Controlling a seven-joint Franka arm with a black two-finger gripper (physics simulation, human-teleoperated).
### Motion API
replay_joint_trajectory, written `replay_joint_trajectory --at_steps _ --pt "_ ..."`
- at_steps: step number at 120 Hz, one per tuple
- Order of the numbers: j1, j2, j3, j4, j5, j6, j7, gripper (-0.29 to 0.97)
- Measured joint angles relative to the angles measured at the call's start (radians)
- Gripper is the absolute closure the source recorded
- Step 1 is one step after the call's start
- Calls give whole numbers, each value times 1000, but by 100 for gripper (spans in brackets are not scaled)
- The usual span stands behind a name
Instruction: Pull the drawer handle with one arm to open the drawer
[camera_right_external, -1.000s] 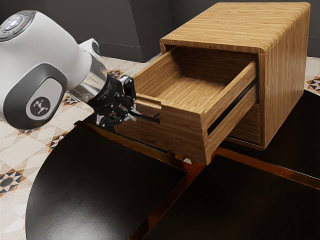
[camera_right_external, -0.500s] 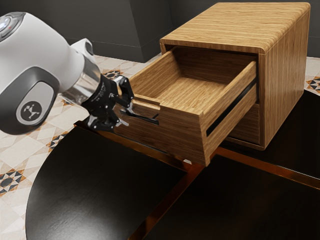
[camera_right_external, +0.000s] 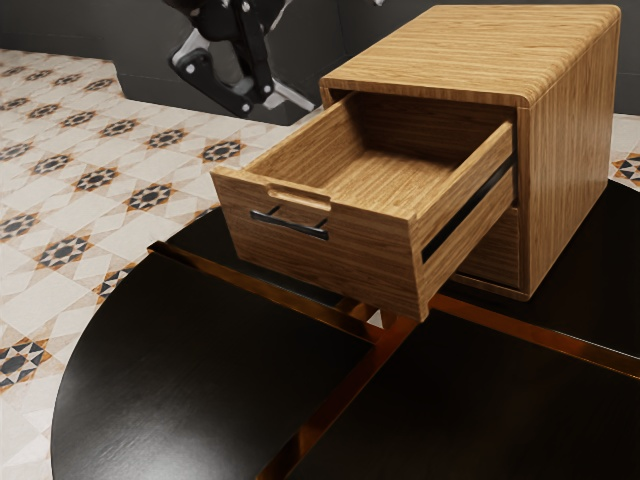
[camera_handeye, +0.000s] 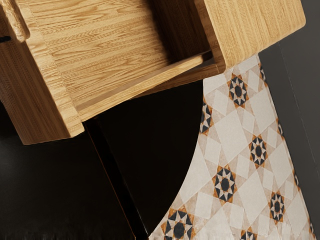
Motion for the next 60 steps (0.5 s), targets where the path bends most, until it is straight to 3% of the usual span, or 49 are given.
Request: replay_joint_trajectory --at_steps 10,25,40,60 --pt "-161 41 80 12 7 -114 -6 4" --pt "-286 83 121 -13 14 -235 -8 2" --pt "-352 130 132 -73 18 -301 -9 1" --pt "-352 162 133 -135 15 -339 -10 0"
